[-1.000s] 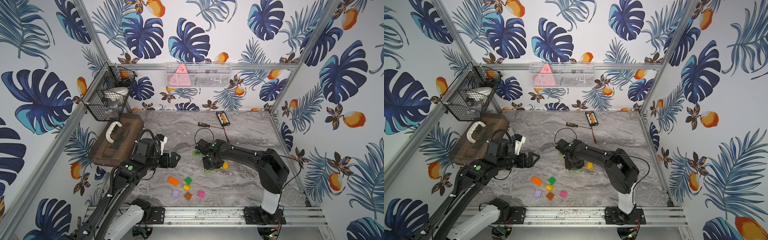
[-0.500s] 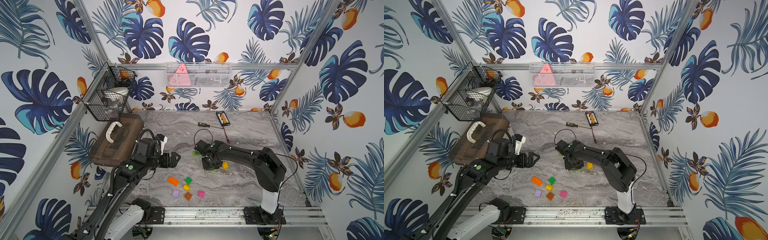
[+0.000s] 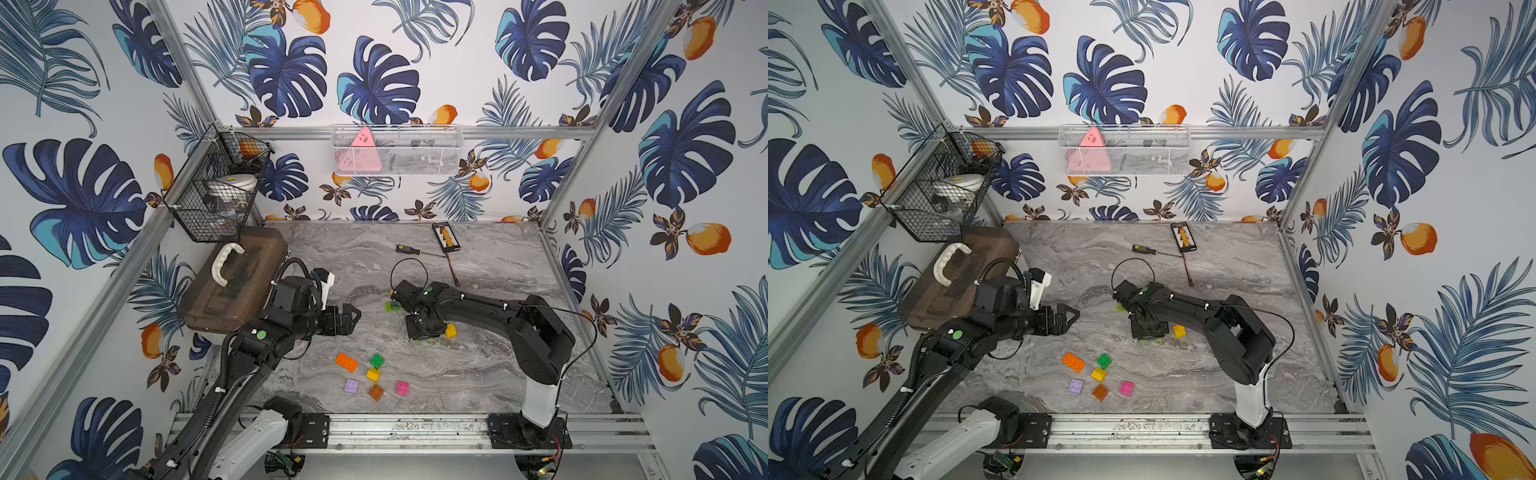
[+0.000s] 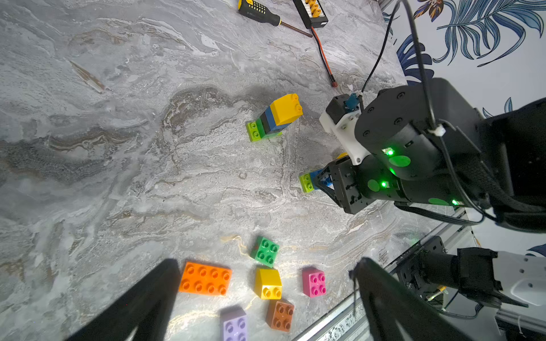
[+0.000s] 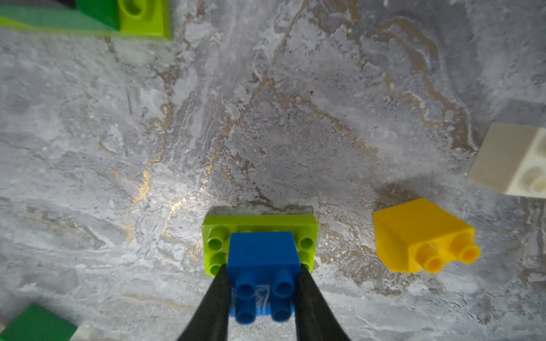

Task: Assemble the number 1 with lego
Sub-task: Assemble the lego brick with the lego brick.

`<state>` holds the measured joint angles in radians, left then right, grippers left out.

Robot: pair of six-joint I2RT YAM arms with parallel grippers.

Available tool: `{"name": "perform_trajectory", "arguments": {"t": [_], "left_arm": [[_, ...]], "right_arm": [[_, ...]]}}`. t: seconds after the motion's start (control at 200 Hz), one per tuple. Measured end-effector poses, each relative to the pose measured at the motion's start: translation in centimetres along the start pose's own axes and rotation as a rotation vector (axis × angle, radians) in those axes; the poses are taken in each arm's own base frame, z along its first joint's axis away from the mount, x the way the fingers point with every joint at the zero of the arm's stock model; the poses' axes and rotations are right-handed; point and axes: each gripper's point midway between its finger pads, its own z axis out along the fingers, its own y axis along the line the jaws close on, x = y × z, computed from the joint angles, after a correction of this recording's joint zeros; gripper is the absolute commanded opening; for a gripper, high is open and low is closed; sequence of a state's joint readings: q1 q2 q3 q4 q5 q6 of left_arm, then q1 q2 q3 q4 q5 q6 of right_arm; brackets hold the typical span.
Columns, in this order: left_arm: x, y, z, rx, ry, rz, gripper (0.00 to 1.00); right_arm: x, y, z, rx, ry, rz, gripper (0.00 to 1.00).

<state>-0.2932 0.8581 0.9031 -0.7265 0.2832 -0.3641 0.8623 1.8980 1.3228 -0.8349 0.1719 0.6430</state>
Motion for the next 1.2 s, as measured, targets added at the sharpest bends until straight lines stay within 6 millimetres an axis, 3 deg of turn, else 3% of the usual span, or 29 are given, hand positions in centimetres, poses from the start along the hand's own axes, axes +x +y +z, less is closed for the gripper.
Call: {"name": "perform_trajectory", "arguments": {"t": [0.851, 1.201], "left_arm": [[0.0, -0.1, -0.2, 0.002, -0.006, 0.002, 0.99], [-0.1, -0.1, -0.3, 0.004, -0.010, 0.003, 0.99]], "right_arm": [[-0.5, -0.3, 0.9, 0.060, 0.021, 0.051, 0.01], [-1.0, -0.3, 0.2, 0.070, 0.018, 0.071, 0.29]]}}
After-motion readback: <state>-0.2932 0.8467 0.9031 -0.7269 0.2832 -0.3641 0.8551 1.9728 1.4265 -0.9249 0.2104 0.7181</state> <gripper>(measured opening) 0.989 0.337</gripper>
